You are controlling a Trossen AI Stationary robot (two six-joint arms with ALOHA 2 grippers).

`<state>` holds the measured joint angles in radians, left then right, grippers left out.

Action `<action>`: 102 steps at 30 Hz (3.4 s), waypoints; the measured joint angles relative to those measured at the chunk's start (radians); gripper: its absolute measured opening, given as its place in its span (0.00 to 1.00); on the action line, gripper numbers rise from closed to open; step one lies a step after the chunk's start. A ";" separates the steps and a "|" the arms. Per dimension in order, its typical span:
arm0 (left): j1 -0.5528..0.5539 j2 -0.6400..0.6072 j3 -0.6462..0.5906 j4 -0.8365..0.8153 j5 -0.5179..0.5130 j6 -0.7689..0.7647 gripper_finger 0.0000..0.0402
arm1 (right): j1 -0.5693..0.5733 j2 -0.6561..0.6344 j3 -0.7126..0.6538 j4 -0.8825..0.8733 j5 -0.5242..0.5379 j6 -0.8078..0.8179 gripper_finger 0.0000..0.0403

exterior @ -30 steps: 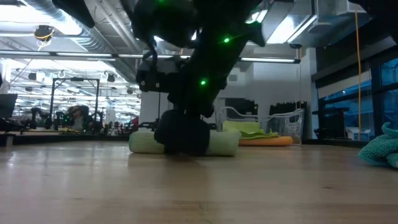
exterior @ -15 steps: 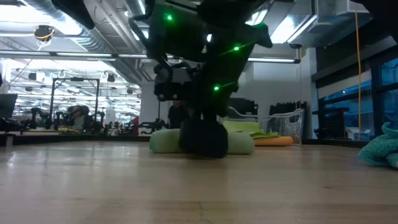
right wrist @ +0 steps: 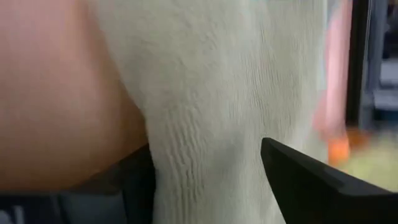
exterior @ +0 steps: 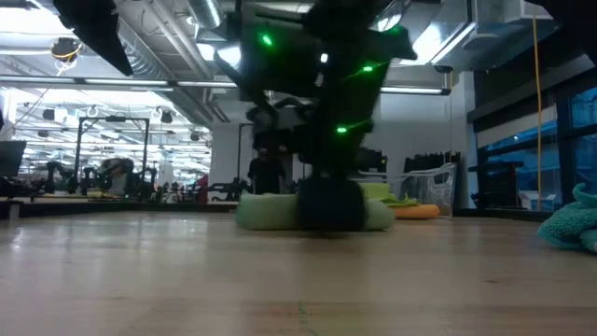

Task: Fold microfiber towels
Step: Stack the green microfiber towel on top of the light green microfiber towel in the transparent bin

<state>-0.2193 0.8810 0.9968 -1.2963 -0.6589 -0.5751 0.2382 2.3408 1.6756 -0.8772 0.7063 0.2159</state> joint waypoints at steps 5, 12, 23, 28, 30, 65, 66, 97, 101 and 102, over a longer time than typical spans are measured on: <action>0.000 0.000 -0.001 0.009 -0.001 0.006 0.22 | -0.012 0.000 -0.012 0.022 0.086 -0.019 0.65; 0.000 0.000 -0.001 0.012 0.020 0.003 0.22 | -0.043 0.000 -0.004 0.007 0.024 0.020 0.65; 0.000 0.000 -0.001 0.047 0.047 0.002 0.22 | -0.128 -0.004 -0.019 0.139 -0.054 0.049 0.65; 0.000 0.000 -0.001 0.053 0.048 0.001 0.22 | -0.146 -0.004 -0.019 0.172 -0.064 0.061 0.62; 0.000 0.000 -0.001 0.055 0.048 0.002 0.22 | -0.149 -0.004 -0.022 0.194 -0.052 0.057 0.57; 0.000 -0.001 -0.001 0.070 0.042 0.002 0.22 | -0.305 -0.301 0.580 -0.692 0.124 0.289 0.04; 0.000 0.000 -0.001 0.071 0.043 0.002 0.22 | -0.321 -0.327 0.566 -0.692 0.142 0.294 0.04; 0.001 0.000 -0.001 0.076 0.043 0.002 0.22 | -0.797 -0.426 0.139 -0.403 -0.044 0.257 0.04; 0.001 0.000 -0.001 0.076 0.043 0.002 0.22 | -0.798 -0.426 0.079 -0.260 -0.149 0.250 0.04; 0.001 0.000 -0.001 0.076 0.043 0.002 0.22 | -0.798 -0.426 0.060 -0.230 -0.183 0.249 0.04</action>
<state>-0.2181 0.8807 0.9955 -1.2199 -0.6155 -0.5733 -0.5594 1.9152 1.7356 -1.1071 0.5228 0.4652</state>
